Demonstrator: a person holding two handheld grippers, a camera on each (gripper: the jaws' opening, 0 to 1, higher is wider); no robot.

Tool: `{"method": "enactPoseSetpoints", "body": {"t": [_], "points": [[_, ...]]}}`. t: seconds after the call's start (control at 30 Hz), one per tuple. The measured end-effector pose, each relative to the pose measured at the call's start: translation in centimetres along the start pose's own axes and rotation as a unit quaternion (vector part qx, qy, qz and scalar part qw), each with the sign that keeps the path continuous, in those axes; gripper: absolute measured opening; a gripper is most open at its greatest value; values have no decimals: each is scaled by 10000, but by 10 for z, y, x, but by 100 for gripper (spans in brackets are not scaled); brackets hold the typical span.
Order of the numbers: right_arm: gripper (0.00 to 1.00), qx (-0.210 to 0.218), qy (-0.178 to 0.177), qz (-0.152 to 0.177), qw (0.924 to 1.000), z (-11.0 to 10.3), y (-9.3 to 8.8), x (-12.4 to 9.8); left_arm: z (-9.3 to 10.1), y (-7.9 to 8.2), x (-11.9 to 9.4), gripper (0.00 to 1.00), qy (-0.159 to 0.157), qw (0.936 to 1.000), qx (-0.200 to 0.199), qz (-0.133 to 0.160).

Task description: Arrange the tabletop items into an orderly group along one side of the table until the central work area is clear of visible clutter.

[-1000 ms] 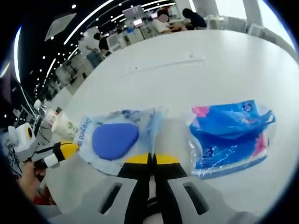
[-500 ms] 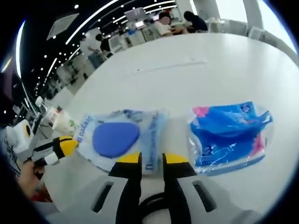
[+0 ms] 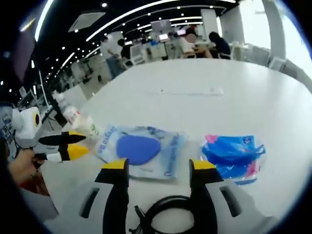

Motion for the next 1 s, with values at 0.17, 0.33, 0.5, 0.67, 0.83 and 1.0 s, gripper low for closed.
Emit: {"method": "enactPoseSetpoints", "body": {"t": [0.17, 0.33, 0.5, 0.67, 0.83, 1.0], "points": [[68, -345, -70, 66, 9994, -7, -5, -21, 0, 3, -22, 43, -100, 9999, 62, 48], [81, -372, 37, -12, 9993, -10, -15, -33, 3, 4, -38, 55, -148, 9996, 158, 163], [93, -365, 148, -5, 9992, -16, -24, -49, 10, 0, -53, 64, -207, 9991, 307, 214], [99, -362, 276, 138, 9989, -25, -29, -64, 11, -6, -68, 75, -208, 9990, 271, 297], [99, -312, 387, 172, 9986, -32, -40, -78, 12, -18, -83, 85, -190, 9992, 235, 274], [99, -360, 441, 290, 9980, -43, -49, -91, 6, -29, -93, 90, -11, 9996, 182, 204]]}}
Point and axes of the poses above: the point that each gripper's makers call its tool centre point, and the gripper's own axes: x roughly forward along the fingers, z roughly to its right, y roughly out of its top, the point moved 4 cm from there along -x, roughly backward along the fingers, and after that the axes turned 14 degrees about -z, right-handed, at the moved point
